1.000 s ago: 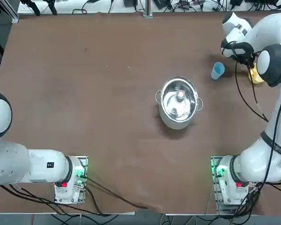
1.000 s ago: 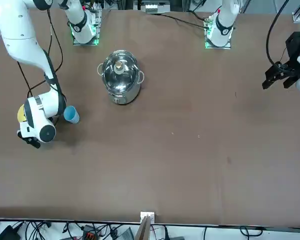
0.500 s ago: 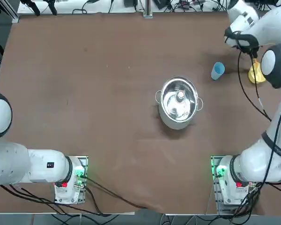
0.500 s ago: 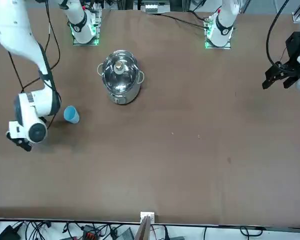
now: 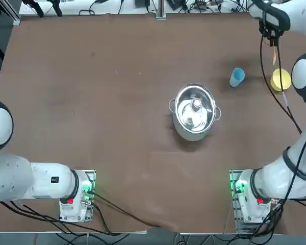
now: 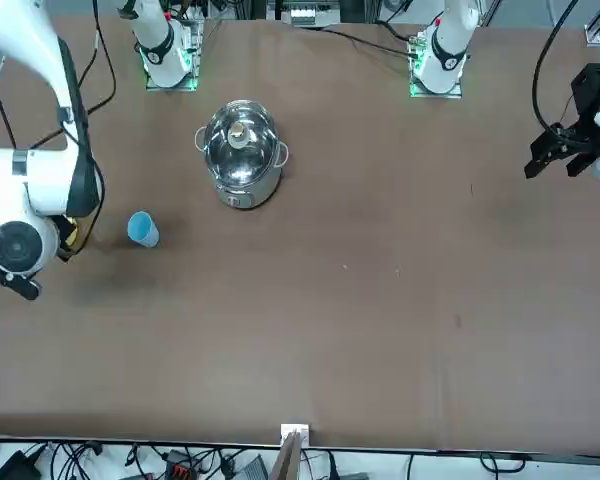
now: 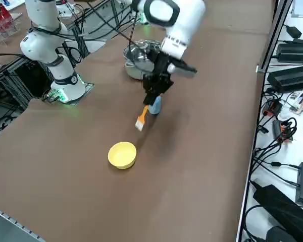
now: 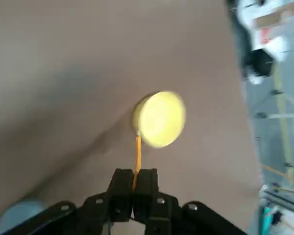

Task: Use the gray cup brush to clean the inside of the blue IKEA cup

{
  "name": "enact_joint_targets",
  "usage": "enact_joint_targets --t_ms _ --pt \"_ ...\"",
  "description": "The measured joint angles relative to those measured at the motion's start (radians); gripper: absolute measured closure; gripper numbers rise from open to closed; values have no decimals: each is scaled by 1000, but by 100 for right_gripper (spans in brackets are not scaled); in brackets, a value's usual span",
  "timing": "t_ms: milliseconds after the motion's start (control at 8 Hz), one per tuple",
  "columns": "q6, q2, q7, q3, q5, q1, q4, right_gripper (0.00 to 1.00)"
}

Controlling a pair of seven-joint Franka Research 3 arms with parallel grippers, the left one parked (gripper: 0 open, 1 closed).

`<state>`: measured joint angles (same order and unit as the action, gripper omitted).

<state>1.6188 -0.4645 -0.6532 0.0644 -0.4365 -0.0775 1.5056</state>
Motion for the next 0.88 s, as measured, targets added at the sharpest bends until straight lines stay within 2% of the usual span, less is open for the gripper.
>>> enact_joint_targets --t_ms 250,375,625,875 --pt "-16 64 90 0 206 -17 -14 96" --pt "-23 92 135 0 277 -17 -11 96" --pt "-14 130 229 0 360 -17 37 96" --pt "79 178 276 -1 388 -17 150 96"
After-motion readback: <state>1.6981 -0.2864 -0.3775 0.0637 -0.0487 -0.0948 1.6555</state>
